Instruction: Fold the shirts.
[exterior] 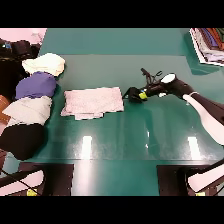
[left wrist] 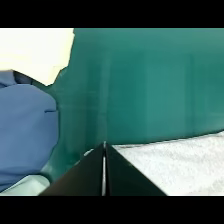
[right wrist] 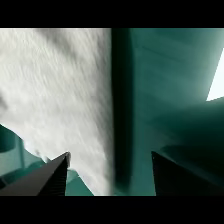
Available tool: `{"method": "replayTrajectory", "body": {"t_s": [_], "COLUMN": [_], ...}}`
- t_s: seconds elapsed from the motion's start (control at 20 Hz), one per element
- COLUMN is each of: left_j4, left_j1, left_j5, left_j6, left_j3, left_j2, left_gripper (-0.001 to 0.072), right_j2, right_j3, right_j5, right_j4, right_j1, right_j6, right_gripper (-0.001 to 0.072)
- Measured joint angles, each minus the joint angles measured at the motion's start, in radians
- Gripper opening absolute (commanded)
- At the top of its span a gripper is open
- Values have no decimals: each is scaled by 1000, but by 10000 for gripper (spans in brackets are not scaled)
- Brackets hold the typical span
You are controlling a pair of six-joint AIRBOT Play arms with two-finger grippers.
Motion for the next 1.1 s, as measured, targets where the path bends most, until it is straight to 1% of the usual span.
{"method": "replayTrajectory", "body": {"t_s": [0.05,0.1,0.15,0.25,0.3,0.35,0.6,0.75,0.9,1.1], "left_j4": [-1,-3,-3,-3,-3,-3,-4,-6,-6,-7], "left_j1": [-12,-24,-35,-56,-66,-77,-126,-146,-154,-158], "left_j5": [2,4,4,0,-5,-7,-19,-32,-56,-71], "left_j6": [0,0,0,1,3,6,15,17,18,18], "left_j3": [0,0,0,0,0,0,0,0,0,0], "left_j2": [0,0,0,0,0,0,0,0,0,0], "left_gripper": [22,23,23,23,22,22,22,22,22,22], "right_j2": [-38,-74,-107,-169,-188,-201,-198,-125,12,232], "right_j3": [36,76,117,205,239,273,363,355,255,56], "right_j5": [6,15,20,35,43,48,68,67,21,-43], "right_j4": [31,55,68,85,92,104,104,0,-106,-184], "right_j1": [19,36,55,87,98,106,89,32,-78,-319], "right_j6": [-2,-3,-5,-7,-8,-8,-8,28,60,74], "right_gripper": [578,521,490,348,133,18,14,14,14,14]}}
